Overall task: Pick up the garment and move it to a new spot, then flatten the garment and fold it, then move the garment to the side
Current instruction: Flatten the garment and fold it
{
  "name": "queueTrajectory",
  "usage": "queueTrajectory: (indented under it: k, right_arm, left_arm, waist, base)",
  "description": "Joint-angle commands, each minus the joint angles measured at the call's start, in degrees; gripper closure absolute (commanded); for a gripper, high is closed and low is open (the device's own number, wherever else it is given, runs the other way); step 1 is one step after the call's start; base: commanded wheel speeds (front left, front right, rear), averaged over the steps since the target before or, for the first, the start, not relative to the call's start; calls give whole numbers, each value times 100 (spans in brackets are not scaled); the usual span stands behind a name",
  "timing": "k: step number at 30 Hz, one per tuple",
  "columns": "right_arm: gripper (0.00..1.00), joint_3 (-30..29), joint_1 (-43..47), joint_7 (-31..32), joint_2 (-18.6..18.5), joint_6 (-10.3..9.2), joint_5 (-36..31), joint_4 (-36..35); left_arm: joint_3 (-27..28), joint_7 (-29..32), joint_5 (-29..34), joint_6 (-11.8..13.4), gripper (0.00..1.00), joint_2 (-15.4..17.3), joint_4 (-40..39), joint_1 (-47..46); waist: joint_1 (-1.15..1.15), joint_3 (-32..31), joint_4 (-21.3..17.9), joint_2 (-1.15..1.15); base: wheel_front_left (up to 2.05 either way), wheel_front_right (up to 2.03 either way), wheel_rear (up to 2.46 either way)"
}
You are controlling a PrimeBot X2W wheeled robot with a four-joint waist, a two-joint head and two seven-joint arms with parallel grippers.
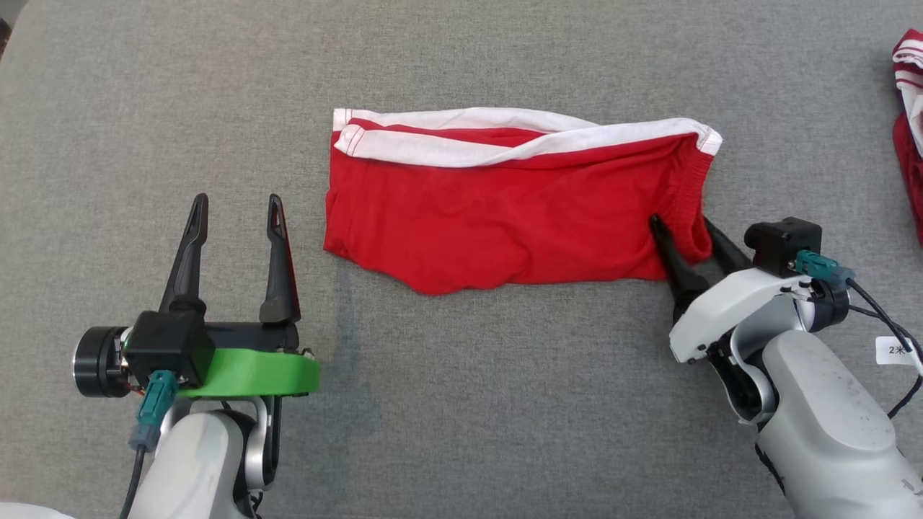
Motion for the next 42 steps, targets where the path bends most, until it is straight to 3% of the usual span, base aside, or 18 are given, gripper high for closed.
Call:
queueTrajectory:
  k: [1,13,17,22,29,35,42]
  right_arm:
    - [100,118,18,-11,4,0,138,92]
    - [100,232,365,-330,-925,-5,847,-305]
    - [100,274,486,-124,-1110,-5,1203,-654]
    - [100,716,308,697,-1239,0,2050,-1419]
    - [100,1389,-301,1659,-954,0,3086,-2065]
    - [100,1920,-956,1859,-398,0,3415,-1537]
    - [100,2511,-1509,1399,-15,0,3378,-686]
  left_arm:
    - [12,-41,55,-11,0,6,9,-66]
    - [48,-39,64,35,0,55,20,131]
    - [46,-39,64,55,0,60,14,157]
    - [-8,-35,70,28,0,70,38,141]
    - [-92,-26,29,-13,0,-9,69,-23]
    - [-167,-33,15,-56,0,-109,154,-123]
    - [-190,-40,19,-106,0,-192,271,-165]
  waist:
    - [0,-34,-28,0]
    - [0,-212,-224,0]
    - [0,-242,-275,0]
    - [0,-259,-275,0]
    - [0,-149,-54,0]
    - [0,-56,216,0]
    - [0,-14,433,0]
  base:
    - [0,0,0]
    - [0,0,0]
    - [0,0,0]
    - [0,0,0]
    - [0,0,0]
    - [0,0,0]
    - [0,0,0]
